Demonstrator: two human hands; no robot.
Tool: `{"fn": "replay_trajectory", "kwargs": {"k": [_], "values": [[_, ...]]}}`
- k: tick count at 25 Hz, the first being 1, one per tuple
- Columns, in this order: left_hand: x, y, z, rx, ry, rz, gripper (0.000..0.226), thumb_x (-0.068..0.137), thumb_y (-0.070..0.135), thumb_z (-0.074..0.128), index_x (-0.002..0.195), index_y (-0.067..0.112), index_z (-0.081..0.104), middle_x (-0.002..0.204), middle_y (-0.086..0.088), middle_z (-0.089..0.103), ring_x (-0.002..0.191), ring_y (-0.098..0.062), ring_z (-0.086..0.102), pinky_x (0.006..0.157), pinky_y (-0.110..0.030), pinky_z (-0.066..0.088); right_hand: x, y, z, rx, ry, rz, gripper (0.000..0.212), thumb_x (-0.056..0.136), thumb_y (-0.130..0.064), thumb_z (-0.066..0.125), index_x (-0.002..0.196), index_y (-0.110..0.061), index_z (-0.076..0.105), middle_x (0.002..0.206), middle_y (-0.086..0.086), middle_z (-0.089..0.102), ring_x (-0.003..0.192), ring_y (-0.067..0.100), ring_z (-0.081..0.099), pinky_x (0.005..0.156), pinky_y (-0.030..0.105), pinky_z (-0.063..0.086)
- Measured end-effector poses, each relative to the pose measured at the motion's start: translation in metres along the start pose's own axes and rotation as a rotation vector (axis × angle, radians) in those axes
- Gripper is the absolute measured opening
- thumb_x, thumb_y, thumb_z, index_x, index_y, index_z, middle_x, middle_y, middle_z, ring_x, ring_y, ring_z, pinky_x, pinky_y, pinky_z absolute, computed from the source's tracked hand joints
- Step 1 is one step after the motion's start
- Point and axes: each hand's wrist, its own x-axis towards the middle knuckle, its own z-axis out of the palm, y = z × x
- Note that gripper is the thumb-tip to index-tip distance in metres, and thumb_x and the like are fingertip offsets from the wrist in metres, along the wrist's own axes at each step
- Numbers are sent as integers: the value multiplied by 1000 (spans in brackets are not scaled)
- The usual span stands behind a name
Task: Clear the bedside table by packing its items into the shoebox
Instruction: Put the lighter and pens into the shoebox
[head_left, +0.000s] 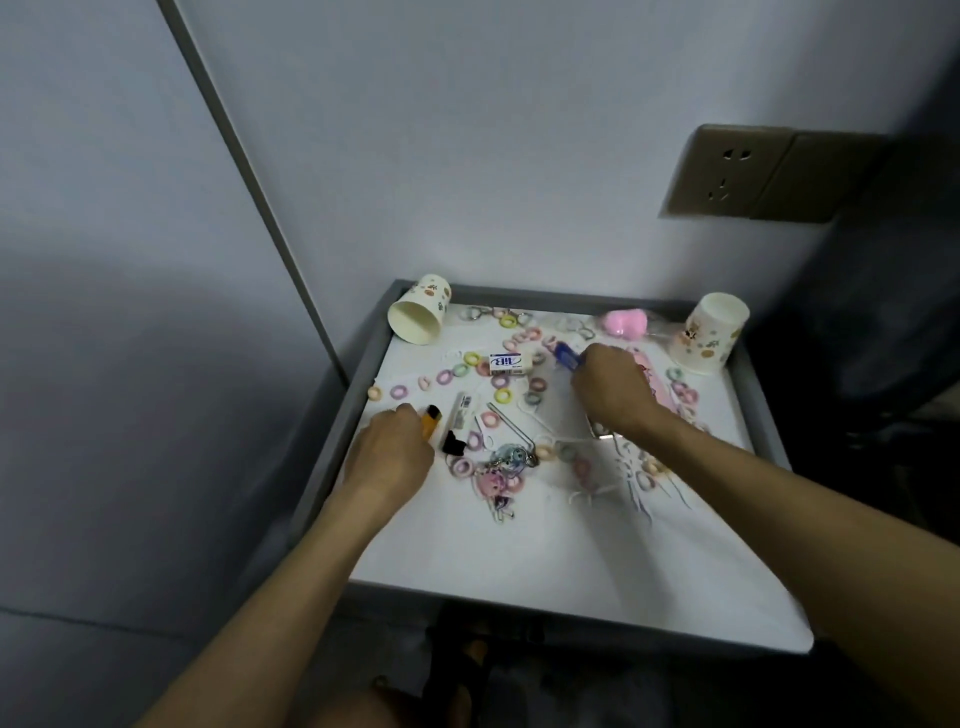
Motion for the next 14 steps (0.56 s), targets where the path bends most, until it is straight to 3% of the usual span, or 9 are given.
{"fn": "replay_trajectory", "kwargs": {"k": [3,6,10,14], "values": [[-1,9,-2,-81,62,36,13,92,1,46,104,6,48,97,-10,50,81,-26,48,67,-34,37,-9,22,-22,242,-21,42,20,93,-13,47,110,-4,55,103,15,64,85,29,63,75,43,54],[0,28,0,-176,81,65,11,93,9,51,101,9,45,90,-6,47,79,-29,49,65,-36,37,-31,46,-40,478,-26,115,11,91,-15,50,100,-11,54,86,7,61,68,19,56,57,32,43],[6,46,11,-74,26,-17,22,87,22,65,100,9,53,97,-11,61,91,-33,61,65,-31,40,-54,65,-47,481,-30,136,9,89,-16,54,93,-10,60,77,4,59,61,16,51,52,27,37],[10,48,17,-13,13,-87,28,86,29,70,74,16,49,103,-16,69,82,-30,60,65,-29,42,-68,74,-46,469,-60,125,13,93,-21,54,89,-10,60,78,4,60,63,18,52,56,29,38]]}}
